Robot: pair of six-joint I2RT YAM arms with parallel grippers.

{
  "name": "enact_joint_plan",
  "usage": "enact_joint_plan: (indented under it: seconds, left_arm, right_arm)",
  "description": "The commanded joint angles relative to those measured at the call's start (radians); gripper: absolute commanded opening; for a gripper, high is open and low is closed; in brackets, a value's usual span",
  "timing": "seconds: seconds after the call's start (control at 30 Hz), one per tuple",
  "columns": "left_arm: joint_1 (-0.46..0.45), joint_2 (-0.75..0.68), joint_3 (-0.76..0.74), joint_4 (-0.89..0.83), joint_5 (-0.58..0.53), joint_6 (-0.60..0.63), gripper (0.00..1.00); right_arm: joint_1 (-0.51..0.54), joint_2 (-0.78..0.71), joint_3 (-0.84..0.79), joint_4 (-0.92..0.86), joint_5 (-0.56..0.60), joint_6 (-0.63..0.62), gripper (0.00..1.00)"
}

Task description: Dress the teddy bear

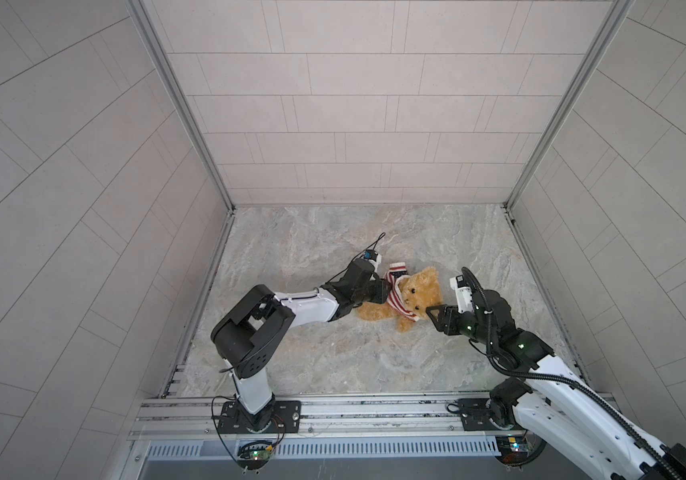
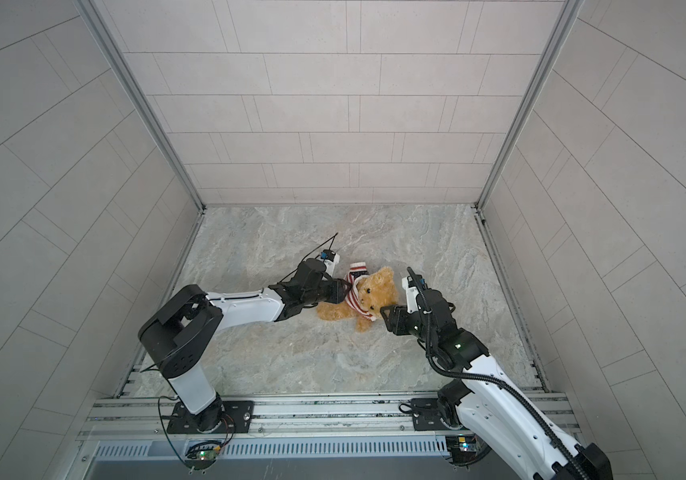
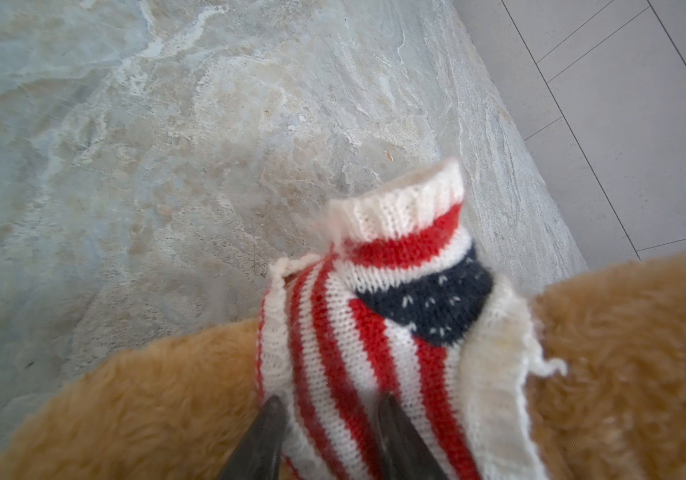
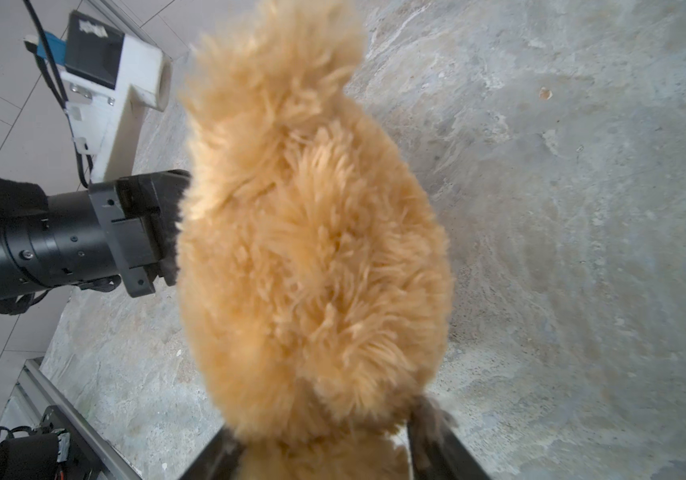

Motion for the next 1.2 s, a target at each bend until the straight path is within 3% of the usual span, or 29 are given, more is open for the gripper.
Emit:
enact_joint_plan:
  seconds: [0.0,0.2,0.33,0.53,0.7,0.87,1.17]
  left_arm:
    - [0.004,0.009,0.021,-0.015,0.009,0.023,0.42]
    - [0.004,-0.028,0.005,-0.016,0.005,0.027,0.43]
    - [0.01,-0.159,-0.069,-0.013,-0.015,0.026,0.53]
    - [-0.025,-0.424,-0.249,-0.029,-0.044,-0.037,0.6]
    - [-0.213,-0.548,-0.337,-0.041,-0.133,-0.124,0.51]
    - [-0.324,-0.516,-0.354,0.094,-0.141,-0.261,0.43]
    - [-0.326,-0.308,-0.259,0.205,-0.115,-0.346,0.32]
  right_arm:
    - [0.008,0.041,0.019,0.064,0.002,-0.022,0.48]
    - [0.028,0.06,0.025,0.09,-0.012,-0.016,0.15]
    - [0.057,0.013,0.029,0.111,-0.002,0.031,0.0]
    - [0.063,-0.069,0.003,0.184,0.025,0.176,0.0]
    - [0.08,-0.076,0.0,0.227,0.047,0.265,0.0]
    - [0.131,-0.07,0.013,0.222,0.119,0.277,0.0]
    - [0.23,-0.082,0.011,0.234,0.206,0.297,0.0]
